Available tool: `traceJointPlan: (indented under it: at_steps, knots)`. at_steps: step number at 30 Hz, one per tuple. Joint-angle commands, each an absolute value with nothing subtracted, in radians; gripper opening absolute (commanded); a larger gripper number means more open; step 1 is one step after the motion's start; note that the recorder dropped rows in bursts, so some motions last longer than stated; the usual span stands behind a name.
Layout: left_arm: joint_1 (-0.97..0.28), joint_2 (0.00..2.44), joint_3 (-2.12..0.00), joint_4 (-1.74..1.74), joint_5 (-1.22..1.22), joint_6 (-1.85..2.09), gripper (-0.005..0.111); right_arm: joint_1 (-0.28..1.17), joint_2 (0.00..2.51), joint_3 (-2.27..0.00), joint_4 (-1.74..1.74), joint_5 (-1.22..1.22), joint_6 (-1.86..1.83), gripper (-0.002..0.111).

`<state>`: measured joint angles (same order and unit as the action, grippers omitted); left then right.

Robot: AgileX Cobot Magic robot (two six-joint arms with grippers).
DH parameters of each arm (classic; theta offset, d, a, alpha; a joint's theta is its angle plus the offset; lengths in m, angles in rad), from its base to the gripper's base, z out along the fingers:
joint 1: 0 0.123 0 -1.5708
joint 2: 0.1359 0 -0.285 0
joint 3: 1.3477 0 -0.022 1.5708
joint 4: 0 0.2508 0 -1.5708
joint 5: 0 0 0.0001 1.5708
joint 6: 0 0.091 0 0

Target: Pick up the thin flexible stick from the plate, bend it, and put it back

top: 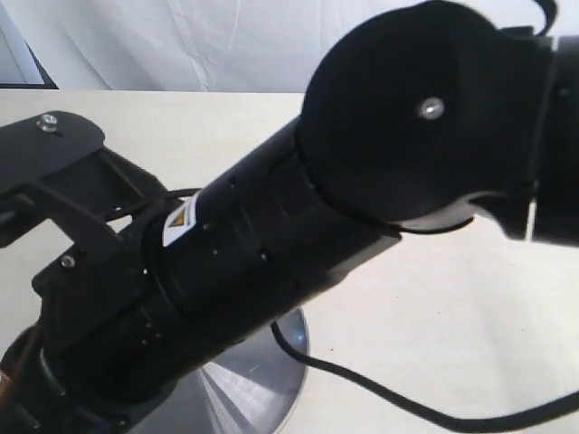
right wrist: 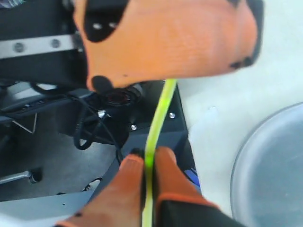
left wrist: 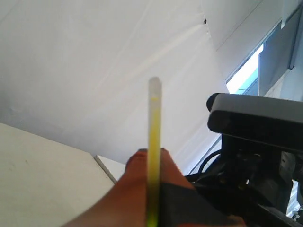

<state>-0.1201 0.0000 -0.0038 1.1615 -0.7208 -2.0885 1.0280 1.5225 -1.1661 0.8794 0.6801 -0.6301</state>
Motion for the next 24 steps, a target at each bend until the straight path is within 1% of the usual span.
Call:
traceJointPlan:
  at_steps: [1, 3, 7, 9, 10, 16, 20, 24]
  knots:
    - [-0.121, 0.000, 0.000, 1.148, -0.741, -2.083, 0.000, 1.032, 1.566, -1.171, 0.863, 0.671, -0.609, 0.001]
    - [-0.121, 0.000, 0.000, 1.154, -0.759, -2.090, 0.000, 1.032, 1.575, -1.171, 0.861, 0.674, -0.608, 0.009]
    - [-0.121, 0.000, 0.000, 1.160, -0.781, -2.090, 0.000, 1.032, 1.573, -1.171, 0.856, 0.674, -0.601, 0.037]
    - [-0.121, 0.000, -0.005, 1.165, -0.759, -2.090, 0.000, 1.032, 1.571, -1.171, 0.836, 0.694, -0.573, 0.047]
    - [-0.121, 0.000, -0.011, 1.168, -0.749, -2.090, 0.000, 1.032, 1.569, -1.171, 0.821, 0.705, -0.559, 0.049]
    - [-0.121, 0.030, -0.081, 1.186, -0.735, -2.090, 0.000, 1.023, 1.549, -1.171, 0.678, 0.730, -0.441, 0.049]
    - [-0.121, 0.124, -0.137, 1.190, -0.764, -2.071, 0.000, 1.023, 1.506, -1.171, 0.578, 0.725, -0.379, 0.049]
    - [-0.121, 0.253, -0.186, 1.190, -0.831, -1.970, 0.000, 1.023, 1.452, -1.171, 0.447, 0.723, -0.288, 0.049]
